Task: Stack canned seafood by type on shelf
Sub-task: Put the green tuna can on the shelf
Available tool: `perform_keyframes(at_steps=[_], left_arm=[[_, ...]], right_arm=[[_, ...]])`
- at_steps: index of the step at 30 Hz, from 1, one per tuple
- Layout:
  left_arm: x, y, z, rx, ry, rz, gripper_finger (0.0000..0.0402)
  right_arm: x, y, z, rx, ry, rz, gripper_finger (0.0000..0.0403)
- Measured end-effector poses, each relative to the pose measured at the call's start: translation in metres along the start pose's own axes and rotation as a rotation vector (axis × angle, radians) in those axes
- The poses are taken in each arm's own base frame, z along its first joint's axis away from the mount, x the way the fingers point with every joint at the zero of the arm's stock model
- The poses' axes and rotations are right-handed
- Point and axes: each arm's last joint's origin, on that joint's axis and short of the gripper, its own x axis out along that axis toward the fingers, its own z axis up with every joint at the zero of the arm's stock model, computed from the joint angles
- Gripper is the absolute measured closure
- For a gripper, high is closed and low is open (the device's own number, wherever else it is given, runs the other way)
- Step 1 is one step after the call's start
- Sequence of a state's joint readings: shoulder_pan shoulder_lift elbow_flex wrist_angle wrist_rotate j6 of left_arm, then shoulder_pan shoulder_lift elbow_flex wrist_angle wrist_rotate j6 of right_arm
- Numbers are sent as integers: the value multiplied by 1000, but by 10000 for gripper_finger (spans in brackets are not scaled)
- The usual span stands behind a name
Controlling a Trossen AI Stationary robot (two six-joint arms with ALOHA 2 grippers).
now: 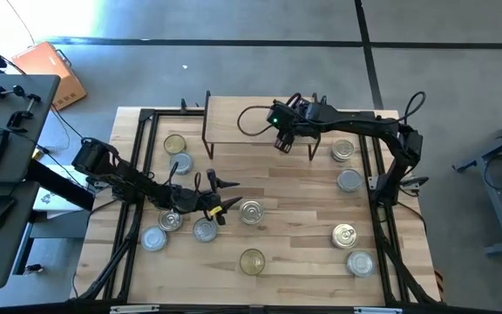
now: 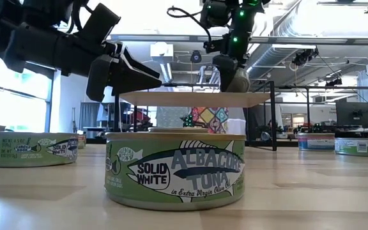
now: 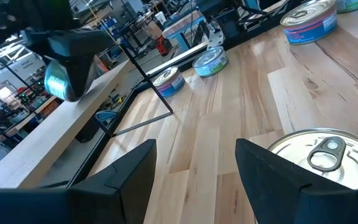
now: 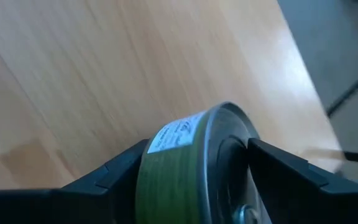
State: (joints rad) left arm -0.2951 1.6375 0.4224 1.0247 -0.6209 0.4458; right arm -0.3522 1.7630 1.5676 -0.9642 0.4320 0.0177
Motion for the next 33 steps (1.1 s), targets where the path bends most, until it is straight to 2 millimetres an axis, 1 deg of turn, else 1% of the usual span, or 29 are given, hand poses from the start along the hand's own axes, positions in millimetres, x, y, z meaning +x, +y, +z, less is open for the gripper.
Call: perform_keyframes(at_steps=[2,7,12,14,17,20,23,25,28,30,33], left_arm=[[0,0,0,0,0,0,190],[0,0,0,1,1,0,190],[0,0,-1,4,5,-3,190],[0,0,-1,5,6,-3,190],[0,0,-1,4,6,-3,190],[0,0,0,-19,4,-3,190],[0,0,0,-43,-5,-10,190],[0,0,1,-58,-20,-19,190],[0,0,3,-67,-45,-40,190],[0,0,4,-67,-47,-46,190],[1,0,5,-69,-50,-45,190]], right_arm=[[1,-2,4,23,-33,22,149],[0,-5,13,47,-125,11,149],[0,-7,15,32,-146,6,149],[-3,-9,14,15,-146,5,149],[-14,-13,11,-7,-155,19,158],[-24,-25,5,-23,-158,96,187],[-24,-43,1,-13,-146,118,230],[-19,-56,-1,-33,-136,123,263],[-6,-70,-3,-54,-129,206,309],[4,-78,-4,-49,-118,246,336],[13,-85,-5,-50,-105,249,371]])
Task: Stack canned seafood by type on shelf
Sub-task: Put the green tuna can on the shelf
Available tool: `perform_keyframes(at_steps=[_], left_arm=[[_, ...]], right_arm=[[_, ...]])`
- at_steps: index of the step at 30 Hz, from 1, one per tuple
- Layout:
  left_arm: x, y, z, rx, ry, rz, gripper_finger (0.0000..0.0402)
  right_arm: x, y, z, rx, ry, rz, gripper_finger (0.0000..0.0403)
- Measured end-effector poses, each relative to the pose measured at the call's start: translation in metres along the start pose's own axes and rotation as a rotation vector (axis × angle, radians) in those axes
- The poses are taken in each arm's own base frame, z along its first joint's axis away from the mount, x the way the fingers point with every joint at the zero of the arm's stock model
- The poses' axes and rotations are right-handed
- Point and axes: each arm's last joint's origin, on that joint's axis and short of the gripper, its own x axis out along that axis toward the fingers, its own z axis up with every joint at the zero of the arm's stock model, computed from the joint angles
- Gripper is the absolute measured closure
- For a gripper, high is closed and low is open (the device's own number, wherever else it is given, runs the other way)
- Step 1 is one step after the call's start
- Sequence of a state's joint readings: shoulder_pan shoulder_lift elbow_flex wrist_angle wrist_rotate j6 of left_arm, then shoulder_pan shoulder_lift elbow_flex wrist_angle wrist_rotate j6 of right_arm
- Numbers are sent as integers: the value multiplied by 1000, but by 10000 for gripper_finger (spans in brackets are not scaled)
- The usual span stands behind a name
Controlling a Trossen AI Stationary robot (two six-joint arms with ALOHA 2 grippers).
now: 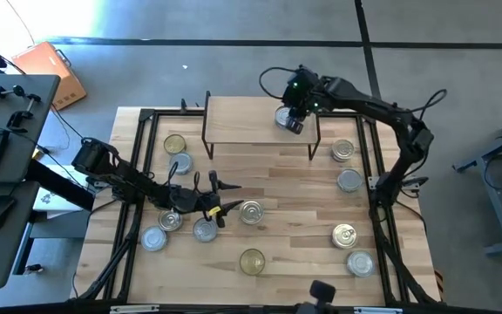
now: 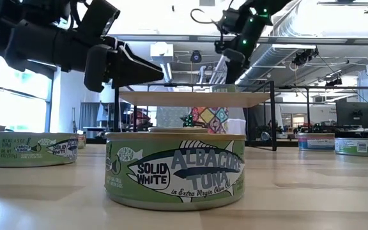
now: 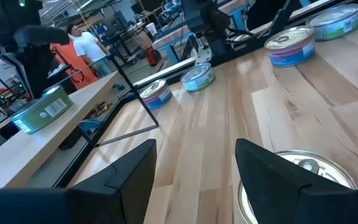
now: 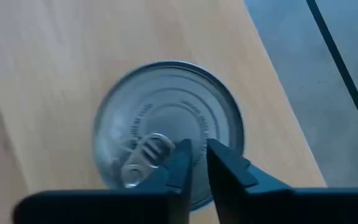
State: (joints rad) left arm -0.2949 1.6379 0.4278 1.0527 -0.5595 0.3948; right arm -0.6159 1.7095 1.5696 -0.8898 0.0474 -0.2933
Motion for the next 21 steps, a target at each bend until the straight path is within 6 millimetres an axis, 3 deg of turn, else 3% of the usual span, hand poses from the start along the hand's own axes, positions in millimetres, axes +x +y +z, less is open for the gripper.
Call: perform_keyframes(at_steps=[4,10,14,21], left_arm=[[0,0,0,0,1,1,190],[0,0,0,2,4,0,190],[0,0,0,2,4,0,190],[0,0,0,1,2,1,190]], right_arm=[[5,-5,-1,24,15,-17,399],[3,-7,-8,196,111,-224,397],[-2,-5,-11,297,127,-267,402],[-19,6,8,258,38,-250,402]])
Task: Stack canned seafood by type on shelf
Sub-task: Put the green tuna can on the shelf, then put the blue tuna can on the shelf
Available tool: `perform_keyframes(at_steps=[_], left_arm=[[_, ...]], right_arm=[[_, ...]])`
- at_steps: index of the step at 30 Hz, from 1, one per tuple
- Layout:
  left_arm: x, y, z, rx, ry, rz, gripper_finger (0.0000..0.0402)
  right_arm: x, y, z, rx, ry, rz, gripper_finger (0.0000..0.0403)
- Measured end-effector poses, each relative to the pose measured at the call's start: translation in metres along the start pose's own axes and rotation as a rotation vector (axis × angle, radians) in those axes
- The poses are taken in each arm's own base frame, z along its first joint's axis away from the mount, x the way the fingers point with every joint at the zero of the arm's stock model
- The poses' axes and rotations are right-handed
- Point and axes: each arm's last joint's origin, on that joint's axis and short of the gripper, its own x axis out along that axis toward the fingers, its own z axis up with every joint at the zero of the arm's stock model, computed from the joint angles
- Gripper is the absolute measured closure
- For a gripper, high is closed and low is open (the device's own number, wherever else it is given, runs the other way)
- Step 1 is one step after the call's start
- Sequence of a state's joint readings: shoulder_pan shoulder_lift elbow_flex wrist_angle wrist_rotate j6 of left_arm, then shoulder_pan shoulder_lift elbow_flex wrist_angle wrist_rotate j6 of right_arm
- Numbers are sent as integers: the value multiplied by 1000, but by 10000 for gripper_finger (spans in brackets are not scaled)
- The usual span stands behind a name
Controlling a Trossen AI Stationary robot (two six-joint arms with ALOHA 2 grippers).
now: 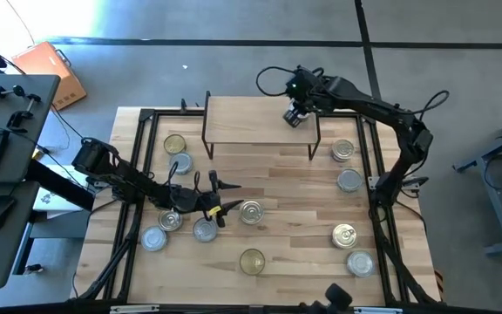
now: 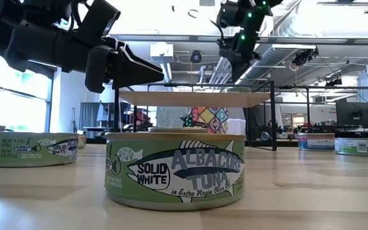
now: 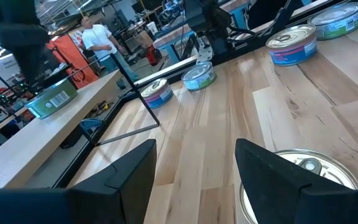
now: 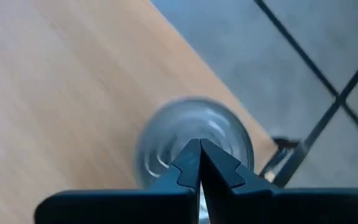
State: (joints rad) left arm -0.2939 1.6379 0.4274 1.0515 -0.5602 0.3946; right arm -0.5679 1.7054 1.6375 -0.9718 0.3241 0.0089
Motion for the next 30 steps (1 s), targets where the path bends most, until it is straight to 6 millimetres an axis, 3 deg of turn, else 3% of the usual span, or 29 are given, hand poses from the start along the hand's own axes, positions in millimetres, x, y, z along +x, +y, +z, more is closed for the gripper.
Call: perform_keyframes(at_steps=[7,11,14,20,27,30], left_arm=[[0,0,0,-18,1,-1,190],[0,-1,-1,-56,6,-3,190],[0,-1,-1,-86,9,-4,190],[-1,-2,-4,-90,34,-15,190],[-1,-2,-3,-92,29,-14,190],[-1,-2,-3,-67,30,-14,190]], right_arm=[[-6,20,2,-181,-43,156,402],[-7,56,-12,-277,-15,207,403],[-16,92,-34,-355,-16,235,403],[-57,149,-94,-395,-134,285,403],[-90,188,-174,-317,-146,308,403],[-103,196,-195,-302,-110,316,403]])
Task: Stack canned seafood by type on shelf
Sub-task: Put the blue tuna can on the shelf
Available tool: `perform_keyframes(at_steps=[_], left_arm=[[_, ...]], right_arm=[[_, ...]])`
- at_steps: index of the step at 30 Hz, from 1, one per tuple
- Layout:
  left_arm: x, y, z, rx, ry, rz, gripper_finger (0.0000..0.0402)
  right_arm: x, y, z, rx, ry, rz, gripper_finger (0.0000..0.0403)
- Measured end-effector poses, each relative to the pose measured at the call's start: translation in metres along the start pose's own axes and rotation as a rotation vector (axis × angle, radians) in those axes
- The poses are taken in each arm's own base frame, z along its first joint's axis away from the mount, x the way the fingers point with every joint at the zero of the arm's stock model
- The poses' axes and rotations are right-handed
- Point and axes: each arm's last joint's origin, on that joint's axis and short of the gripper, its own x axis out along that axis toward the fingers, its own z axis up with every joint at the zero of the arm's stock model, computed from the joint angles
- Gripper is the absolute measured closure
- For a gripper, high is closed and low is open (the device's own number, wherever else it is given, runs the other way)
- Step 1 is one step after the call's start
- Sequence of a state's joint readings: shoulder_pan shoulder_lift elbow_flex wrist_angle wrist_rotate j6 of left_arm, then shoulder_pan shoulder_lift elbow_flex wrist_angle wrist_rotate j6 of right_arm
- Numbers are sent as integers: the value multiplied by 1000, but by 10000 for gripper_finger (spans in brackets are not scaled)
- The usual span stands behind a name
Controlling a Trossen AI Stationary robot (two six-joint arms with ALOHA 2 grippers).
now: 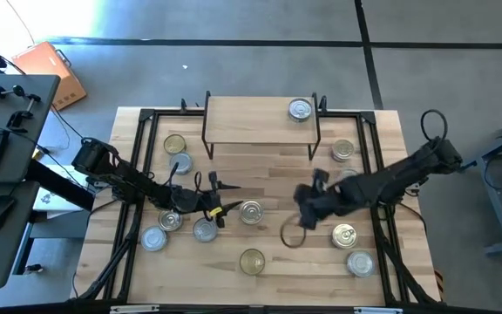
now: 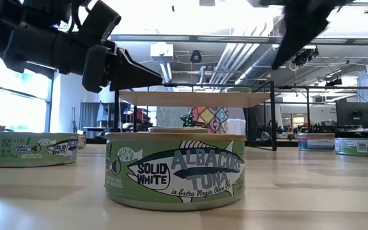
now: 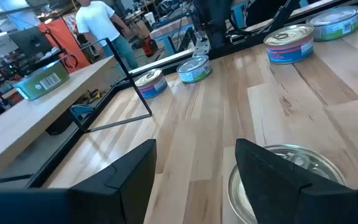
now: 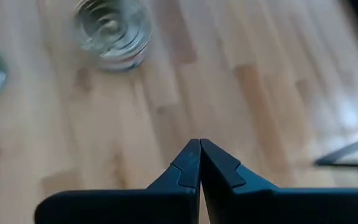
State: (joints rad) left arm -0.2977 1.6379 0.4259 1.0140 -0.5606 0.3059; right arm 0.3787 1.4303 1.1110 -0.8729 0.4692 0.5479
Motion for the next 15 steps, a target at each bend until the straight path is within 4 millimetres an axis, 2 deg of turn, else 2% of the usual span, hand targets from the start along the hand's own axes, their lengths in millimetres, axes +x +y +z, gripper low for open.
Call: perform_keyframes(at_steps=[4,8,11,15], left_arm=[[1,1,0,18,2,5,190],[1,2,-1,-16,3,7,190],[0,-2,1,-16,-17,-54,190],[0,-8,6,40,-55,-149,190]], right_arm=[[-4,11,-12,109,11,-1,402],[14,24,-30,214,-55,-4,389],[33,32,-45,196,-88,46,355],[60,40,-56,148,-197,145,283]])
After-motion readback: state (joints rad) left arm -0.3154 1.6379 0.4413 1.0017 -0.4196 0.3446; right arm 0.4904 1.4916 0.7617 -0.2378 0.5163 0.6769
